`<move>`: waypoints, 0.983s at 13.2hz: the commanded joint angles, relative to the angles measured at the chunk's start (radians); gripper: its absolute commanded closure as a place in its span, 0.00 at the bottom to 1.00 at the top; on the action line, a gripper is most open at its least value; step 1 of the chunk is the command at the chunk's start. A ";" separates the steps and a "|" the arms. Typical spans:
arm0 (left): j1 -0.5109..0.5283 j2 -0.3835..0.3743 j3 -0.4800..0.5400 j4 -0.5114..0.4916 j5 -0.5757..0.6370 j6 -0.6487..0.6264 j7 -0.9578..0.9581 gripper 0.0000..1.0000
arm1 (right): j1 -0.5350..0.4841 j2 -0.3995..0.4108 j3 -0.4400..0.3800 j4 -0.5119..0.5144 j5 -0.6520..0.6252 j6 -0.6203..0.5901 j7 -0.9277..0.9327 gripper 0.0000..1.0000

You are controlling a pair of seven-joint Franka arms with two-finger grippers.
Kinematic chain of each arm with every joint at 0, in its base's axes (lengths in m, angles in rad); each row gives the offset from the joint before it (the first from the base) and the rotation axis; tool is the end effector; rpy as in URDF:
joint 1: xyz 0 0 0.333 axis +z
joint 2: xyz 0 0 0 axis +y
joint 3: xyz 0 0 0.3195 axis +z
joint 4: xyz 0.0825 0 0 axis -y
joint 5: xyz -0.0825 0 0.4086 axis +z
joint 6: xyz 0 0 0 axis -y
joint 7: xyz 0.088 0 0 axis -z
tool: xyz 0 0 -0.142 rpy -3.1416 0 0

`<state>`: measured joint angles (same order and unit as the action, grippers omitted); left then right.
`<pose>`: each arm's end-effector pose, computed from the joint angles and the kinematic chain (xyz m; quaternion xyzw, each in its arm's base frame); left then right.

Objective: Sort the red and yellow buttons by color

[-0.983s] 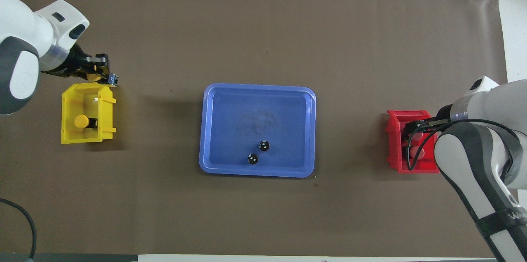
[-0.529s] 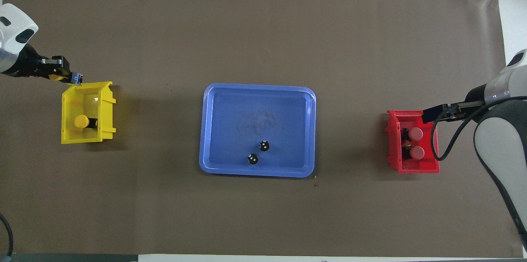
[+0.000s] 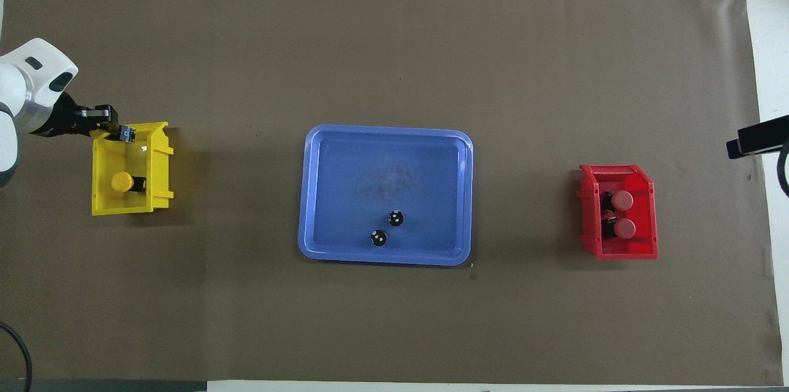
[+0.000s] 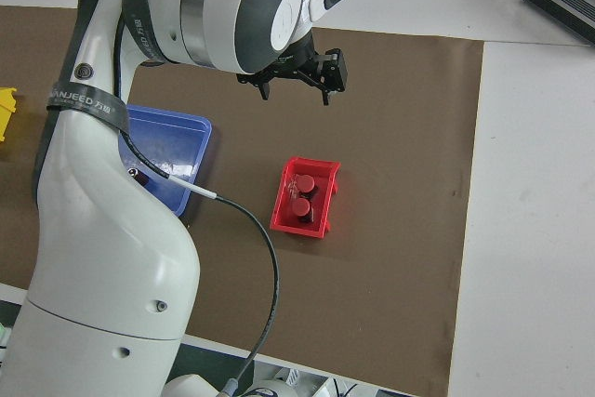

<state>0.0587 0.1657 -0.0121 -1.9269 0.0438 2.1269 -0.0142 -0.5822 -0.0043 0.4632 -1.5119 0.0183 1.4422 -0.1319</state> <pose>0.6214 0.0324 0.3635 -0.9995 -0.0193 -0.0169 0.0181 0.5588 -0.0635 0.6133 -0.9994 -0.0073 0.0316 0.0122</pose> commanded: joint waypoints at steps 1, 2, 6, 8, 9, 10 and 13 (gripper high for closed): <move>0.010 -0.038 -0.008 -0.090 0.021 0.074 -0.058 0.99 | 0.045 0.049 -0.035 0.053 -0.035 -0.040 0.028 0.00; 0.010 -0.037 -0.009 -0.110 0.021 0.102 -0.078 0.99 | 0.206 0.035 -0.210 0.038 -0.037 -0.040 0.032 0.00; 0.001 -0.021 -0.009 -0.168 0.021 0.194 -0.122 0.99 | 0.514 -0.008 -0.542 -0.028 -0.026 -0.049 0.032 0.00; 0.009 -0.021 -0.009 -0.173 0.021 0.202 -0.092 0.77 | 0.607 -0.011 -0.641 -0.031 -0.023 -0.072 0.035 0.00; 0.009 -0.021 -0.009 -0.169 0.021 0.189 -0.048 0.51 | 0.614 -0.011 -0.646 -0.031 -0.023 -0.075 0.035 0.00; 0.004 -0.025 -0.009 -0.167 0.021 0.188 -0.037 0.35 | 0.625 -0.011 -0.655 -0.033 -0.023 -0.078 0.035 0.00; -0.007 -0.044 -0.009 -0.141 0.022 0.112 0.011 0.00 | 0.668 -0.016 -0.699 -0.063 -0.023 -0.039 0.050 0.00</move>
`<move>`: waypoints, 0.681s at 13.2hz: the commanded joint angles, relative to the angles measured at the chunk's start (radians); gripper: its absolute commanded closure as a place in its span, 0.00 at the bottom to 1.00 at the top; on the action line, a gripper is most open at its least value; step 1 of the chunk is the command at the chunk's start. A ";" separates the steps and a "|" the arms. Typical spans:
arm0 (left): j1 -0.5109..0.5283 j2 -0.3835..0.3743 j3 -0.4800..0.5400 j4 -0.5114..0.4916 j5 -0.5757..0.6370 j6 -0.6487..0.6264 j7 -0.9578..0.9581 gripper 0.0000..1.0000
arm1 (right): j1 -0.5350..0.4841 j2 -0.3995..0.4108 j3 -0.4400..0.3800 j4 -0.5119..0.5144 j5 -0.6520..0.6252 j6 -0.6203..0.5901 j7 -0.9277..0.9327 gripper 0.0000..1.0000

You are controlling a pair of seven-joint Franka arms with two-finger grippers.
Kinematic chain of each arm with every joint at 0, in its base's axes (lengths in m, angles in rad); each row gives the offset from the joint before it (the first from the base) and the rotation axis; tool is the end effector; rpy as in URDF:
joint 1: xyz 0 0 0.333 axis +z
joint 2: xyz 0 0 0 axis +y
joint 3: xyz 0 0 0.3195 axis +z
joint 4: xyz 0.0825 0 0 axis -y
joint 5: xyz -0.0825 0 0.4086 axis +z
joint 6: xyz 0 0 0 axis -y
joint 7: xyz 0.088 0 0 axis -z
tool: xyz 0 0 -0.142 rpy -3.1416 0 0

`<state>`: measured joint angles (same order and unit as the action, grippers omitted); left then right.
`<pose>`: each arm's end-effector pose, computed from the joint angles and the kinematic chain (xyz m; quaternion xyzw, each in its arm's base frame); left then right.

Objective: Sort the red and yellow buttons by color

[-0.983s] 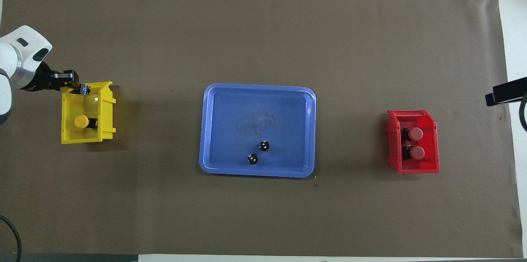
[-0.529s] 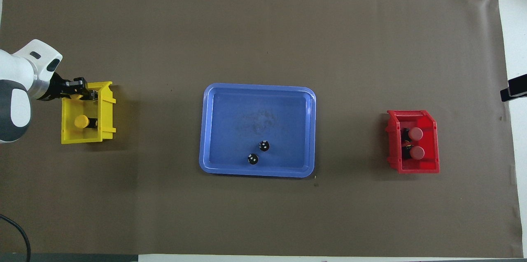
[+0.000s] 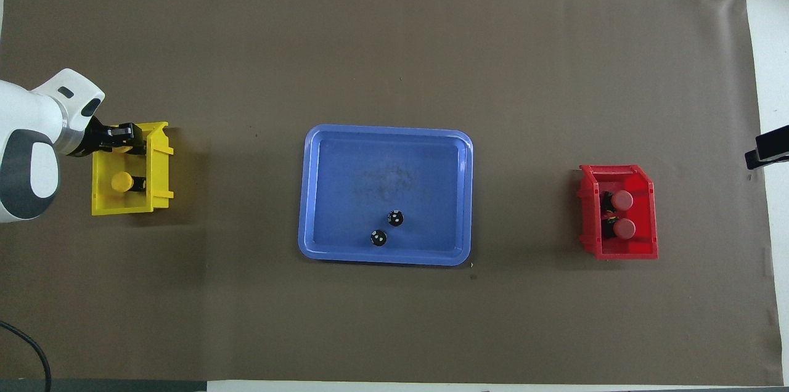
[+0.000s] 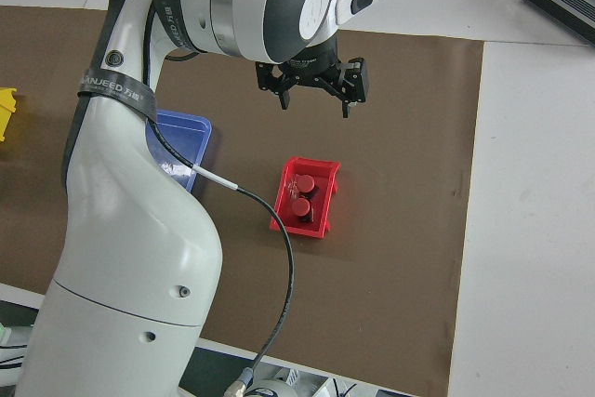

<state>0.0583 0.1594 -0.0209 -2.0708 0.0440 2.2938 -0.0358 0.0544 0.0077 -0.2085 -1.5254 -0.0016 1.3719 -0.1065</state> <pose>0.6020 0.0247 0.3142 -0.9991 -0.0227 -0.0318 0.0153 0.5476 -0.0849 0.5955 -0.9965 0.0239 0.0800 0.0089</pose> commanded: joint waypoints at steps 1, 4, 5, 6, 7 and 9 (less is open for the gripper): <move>-0.008 -0.056 -0.002 0.018 0.022 -0.091 0.052 0.00 | 0.050 -0.029 -0.037 -0.061 -0.003 0.036 0.031 0.00; -0.018 -0.115 -0.007 0.034 0.023 -0.150 0.095 0.00 | 0.053 -0.028 -0.035 -0.061 -0.005 0.041 0.034 0.00; -0.021 -0.118 -0.008 0.085 0.022 -0.227 0.105 0.00 | 0.051 -0.028 -0.035 -0.061 -0.005 0.039 0.034 0.00; -0.029 -0.115 -0.008 0.157 0.023 -0.334 0.106 0.00 | 0.050 -0.028 -0.035 -0.061 -0.005 0.035 0.028 0.00; -0.040 -0.115 -0.008 0.204 0.022 -0.405 0.106 0.00 | 0.051 -0.028 -0.035 -0.059 -0.006 0.036 0.027 0.00; -0.043 -0.126 -0.008 0.265 0.022 -0.488 0.108 0.00 | 0.054 -0.026 -0.031 -0.058 -0.017 0.061 0.028 0.00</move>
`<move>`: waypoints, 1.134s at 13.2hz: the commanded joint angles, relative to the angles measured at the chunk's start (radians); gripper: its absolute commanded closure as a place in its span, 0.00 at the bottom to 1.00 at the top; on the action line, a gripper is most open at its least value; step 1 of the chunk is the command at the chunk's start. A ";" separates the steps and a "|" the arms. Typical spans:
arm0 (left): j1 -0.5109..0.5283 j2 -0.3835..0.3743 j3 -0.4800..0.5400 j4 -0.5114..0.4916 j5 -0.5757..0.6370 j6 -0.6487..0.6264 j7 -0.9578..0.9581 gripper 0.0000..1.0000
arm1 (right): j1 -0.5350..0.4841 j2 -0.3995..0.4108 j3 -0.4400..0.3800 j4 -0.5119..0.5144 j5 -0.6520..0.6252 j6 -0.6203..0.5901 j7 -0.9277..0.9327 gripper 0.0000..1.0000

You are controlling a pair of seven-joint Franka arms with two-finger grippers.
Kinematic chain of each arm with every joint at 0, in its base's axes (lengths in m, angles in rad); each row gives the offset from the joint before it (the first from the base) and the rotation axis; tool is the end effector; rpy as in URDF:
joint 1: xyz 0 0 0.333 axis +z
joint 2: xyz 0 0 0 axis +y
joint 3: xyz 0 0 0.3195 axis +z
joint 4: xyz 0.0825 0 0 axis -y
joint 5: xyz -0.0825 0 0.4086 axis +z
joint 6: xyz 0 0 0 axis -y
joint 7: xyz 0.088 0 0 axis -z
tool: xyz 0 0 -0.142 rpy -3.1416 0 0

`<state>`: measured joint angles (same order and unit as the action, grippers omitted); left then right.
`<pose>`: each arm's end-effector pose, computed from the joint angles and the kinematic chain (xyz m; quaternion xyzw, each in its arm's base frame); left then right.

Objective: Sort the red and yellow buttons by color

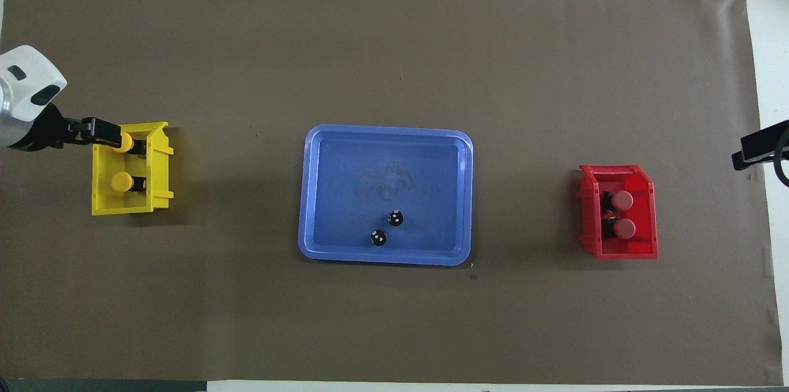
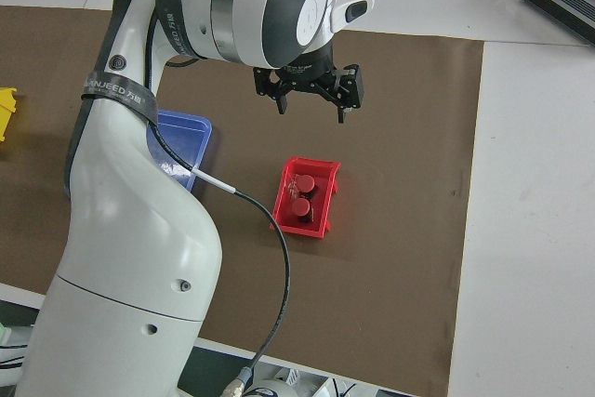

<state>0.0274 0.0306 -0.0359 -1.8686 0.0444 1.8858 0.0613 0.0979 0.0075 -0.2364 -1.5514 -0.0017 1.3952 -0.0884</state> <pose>0.5918 -0.0001 0.4531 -0.9989 0.0419 0.0072 0.0203 0.5508 -0.0766 0.5849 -0.9963 0.0251 0.0813 0.0075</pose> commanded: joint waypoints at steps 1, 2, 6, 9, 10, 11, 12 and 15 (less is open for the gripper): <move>-0.011 -0.015 0.007 0.072 0.022 -0.100 0.014 0.00 | 0.011 -0.024 -0.003 -0.030 -0.017 0.056 0.010 0.00; -0.011 -0.036 0.007 0.075 0.018 -0.117 0.032 0.00 | 0.013 -0.023 -0.003 -0.027 -0.017 0.067 0.012 0.00; -0.009 -0.104 0.013 0.094 0.005 -0.186 0.089 0.00 | 0.011 -0.018 0.000 -0.027 -0.017 0.064 0.013 0.00; -0.012 -0.126 0.005 0.106 0.005 -0.195 0.089 0.00 | 0.005 -0.021 0.000 -0.032 -0.015 0.058 0.018 0.00; -0.012 -0.124 0.002 0.112 0.005 -0.197 0.091 0.00 | 0.008 -0.021 0.000 -0.032 -0.015 0.064 0.016 0.00; -0.015 -0.117 -0.007 0.144 0.006 -0.224 0.091 0.00 | 0.008 -0.021 0.000 -0.032 -0.015 0.067 0.016 0.00; -0.020 -0.104 -0.016 0.188 0.006 -0.262 0.092 0.00 | 0.013 -0.021 0.000 -0.032 -0.015 0.068 0.016 0.00; -0.020 -0.101 -0.026 0.217 -0.009 -0.284 0.107 0.00 | 0.014 -0.021 0.000 -0.033 -0.009 0.062 0.018 0.00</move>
